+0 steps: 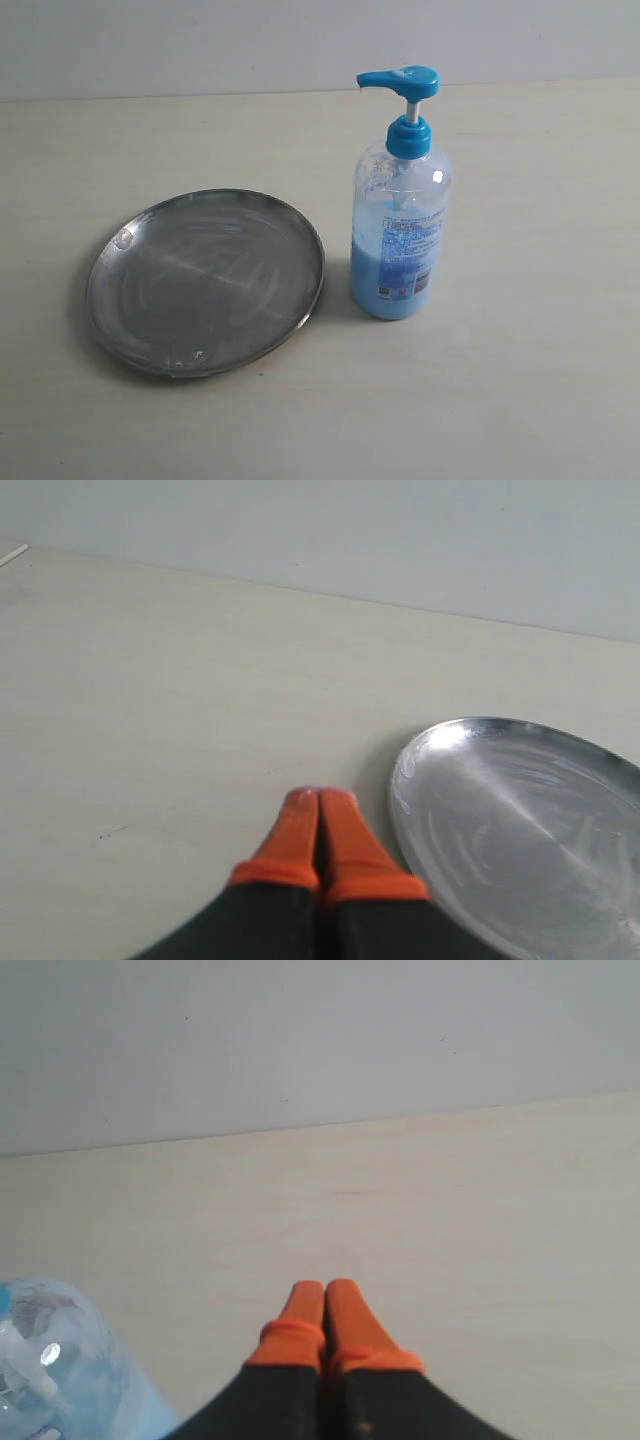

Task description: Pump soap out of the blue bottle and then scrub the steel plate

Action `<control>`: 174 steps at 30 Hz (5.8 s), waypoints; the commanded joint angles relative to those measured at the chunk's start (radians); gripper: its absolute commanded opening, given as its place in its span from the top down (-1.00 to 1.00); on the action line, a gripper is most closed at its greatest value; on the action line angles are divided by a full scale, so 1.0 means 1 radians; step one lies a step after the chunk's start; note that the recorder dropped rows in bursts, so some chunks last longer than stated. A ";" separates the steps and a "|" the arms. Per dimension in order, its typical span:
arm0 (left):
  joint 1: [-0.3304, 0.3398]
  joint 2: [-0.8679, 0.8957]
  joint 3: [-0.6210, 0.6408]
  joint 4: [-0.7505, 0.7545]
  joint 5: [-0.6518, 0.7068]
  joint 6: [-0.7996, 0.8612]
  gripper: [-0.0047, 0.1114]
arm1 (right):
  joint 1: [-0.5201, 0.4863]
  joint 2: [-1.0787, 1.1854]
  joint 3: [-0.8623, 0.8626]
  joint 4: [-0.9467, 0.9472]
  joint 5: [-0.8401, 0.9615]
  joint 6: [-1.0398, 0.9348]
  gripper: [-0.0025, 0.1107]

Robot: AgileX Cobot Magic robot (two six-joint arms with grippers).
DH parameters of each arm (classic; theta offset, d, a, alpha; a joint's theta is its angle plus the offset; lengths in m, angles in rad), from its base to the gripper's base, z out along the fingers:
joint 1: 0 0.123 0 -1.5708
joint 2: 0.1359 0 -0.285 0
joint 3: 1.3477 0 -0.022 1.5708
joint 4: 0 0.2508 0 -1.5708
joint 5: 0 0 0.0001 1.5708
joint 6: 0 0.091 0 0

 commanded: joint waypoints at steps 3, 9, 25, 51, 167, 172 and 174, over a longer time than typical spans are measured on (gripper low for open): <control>0.002 -0.006 0.003 0.002 -0.006 0.001 0.92 | -0.004 0.104 -0.026 0.010 -0.021 -0.004 0.96; 0.002 -0.006 0.003 0.002 -0.004 0.001 0.92 | -0.004 0.233 -0.062 0.010 -0.028 -0.011 0.96; 0.002 -0.006 0.003 0.002 -0.004 0.001 0.92 | 0.165 0.425 -0.160 0.006 0.004 -0.210 0.96; 0.002 -0.006 0.003 0.002 -0.002 0.001 0.92 | 0.316 0.443 -0.067 0.010 -0.013 -0.134 0.96; 0.002 -0.006 0.003 0.002 -0.002 0.001 0.92 | 1.055 1.049 0.031 1.071 -1.382 -0.435 -0.89; 0.002 -0.006 0.003 0.002 -0.002 0.001 0.92 | 1.055 1.049 0.031 1.071 -1.394 -0.410 -0.89; 0.002 -0.006 0.003 0.002 -0.002 0.001 0.92 | 1.055 1.049 0.031 1.069 -1.394 -0.410 -0.89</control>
